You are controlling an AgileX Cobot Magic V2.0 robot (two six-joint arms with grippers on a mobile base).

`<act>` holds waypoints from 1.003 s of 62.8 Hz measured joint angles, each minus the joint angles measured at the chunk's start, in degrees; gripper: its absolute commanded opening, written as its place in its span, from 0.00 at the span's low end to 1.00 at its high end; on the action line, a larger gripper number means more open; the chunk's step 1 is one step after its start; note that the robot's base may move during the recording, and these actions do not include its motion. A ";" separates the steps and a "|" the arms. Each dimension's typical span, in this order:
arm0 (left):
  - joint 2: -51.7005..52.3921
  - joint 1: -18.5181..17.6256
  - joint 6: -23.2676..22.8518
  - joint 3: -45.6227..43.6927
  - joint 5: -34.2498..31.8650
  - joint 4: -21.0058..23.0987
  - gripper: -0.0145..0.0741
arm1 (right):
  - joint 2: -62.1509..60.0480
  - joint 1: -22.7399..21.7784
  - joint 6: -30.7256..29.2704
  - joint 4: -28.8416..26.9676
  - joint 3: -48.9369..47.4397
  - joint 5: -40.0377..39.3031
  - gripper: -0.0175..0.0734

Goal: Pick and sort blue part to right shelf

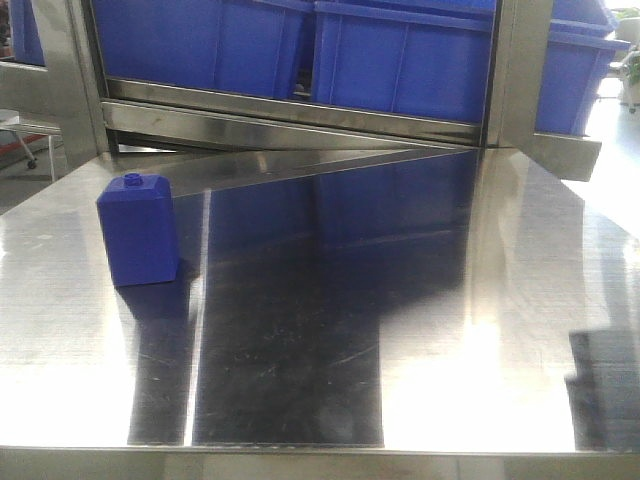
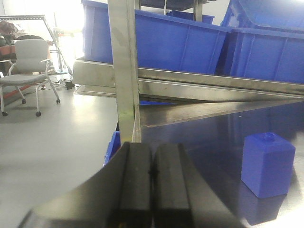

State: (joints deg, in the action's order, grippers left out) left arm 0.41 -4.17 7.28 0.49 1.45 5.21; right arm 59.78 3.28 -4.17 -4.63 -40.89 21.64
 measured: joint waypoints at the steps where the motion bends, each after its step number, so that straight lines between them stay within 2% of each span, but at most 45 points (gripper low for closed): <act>1: 0.00 0.00 0.00 0.00 0.00 0.00 0.32 | -0.83 -0.10 0.00 0.00 1.12 -0.98 0.61; 9: 0.00 0.00 0.00 0.00 0.00 0.00 0.32 | -8.40 -0.10 0.00 -0.23 7.66 -9.22 0.61; 16: 0.00 0.00 0.00 0.00 0.00 0.00 0.32 | -14.58 -0.10 0.00 -0.23 12.44 -11.74 0.61; 26: 0.00 0.00 0.00 0.00 0.00 0.00 0.32 | -24.66 -0.10 0.44 -0.12 18.06 -11.93 0.61; 31: 0.00 0.00 0.00 0.00 0.00 0.00 0.32 | -29.77 -0.10 2.46 0.48 19.88 -11.93 0.61; 41: 0.00 0.00 0.00 0.00 0.00 0.00 0.32 | -37.17 -0.10 7.55 6.93 21.21 -10.66 0.61; 63: 0.00 0.00 0.00 0.00 0.00 0.00 0.32 | -41.52 -0.32 9.41 9.36 21.47 -9.94 0.61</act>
State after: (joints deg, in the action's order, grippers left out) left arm 0.41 -4.17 7.28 0.49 1.45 5.21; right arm 18.26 2.95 5.24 4.72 -19.42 11.70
